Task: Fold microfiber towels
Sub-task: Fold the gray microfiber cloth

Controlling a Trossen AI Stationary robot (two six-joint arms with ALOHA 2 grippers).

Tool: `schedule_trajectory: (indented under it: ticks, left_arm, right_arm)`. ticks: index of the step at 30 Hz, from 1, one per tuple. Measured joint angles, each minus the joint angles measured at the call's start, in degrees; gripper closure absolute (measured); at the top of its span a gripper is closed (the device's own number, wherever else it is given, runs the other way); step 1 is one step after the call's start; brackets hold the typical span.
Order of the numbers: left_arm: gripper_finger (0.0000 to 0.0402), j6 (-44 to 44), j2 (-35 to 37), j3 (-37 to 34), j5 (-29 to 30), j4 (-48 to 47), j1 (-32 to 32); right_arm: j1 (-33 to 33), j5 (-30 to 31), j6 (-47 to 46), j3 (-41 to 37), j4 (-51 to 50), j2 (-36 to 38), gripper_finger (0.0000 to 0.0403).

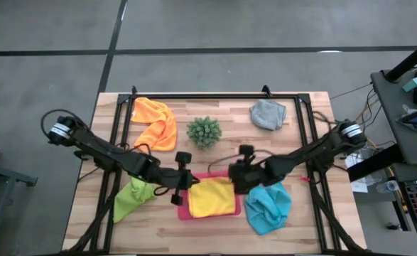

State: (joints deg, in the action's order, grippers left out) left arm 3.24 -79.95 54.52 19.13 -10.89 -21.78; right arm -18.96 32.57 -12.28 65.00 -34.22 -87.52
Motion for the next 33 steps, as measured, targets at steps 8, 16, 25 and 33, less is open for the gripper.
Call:
schedule_trajectory:
  ticks: [8, 16, 25, 33]
  left_arm:
    - [0.04, 16.6, 4.1, -1.5, 0.5, 7.3, 5.8]
    - [0.04, 21.0, 3.4, -1.5, 0.6, 13.0, 13.9]
    - [0.04, 21.4, 3.5, -1.4, 0.5, 15.4, 14.2]
    - [0.04, 22.0, 3.5, -1.4, 0.5, 15.2, 14.2]
  right_arm:
    - [9.1, 7.7, -14.1, -15.1, 4.5, 12.1, 0.0394]
    - [18.4, 6.9, -25.7, -21.7, 5.8, 18.8, 0.0385]
    - [27.0, -5.7, -33.4, -21.5, 3.3, 19.7, 0.0291]
    - [37.1, -5.6, -34.0, -21.4, 3.3, 13.2, 0.0203]
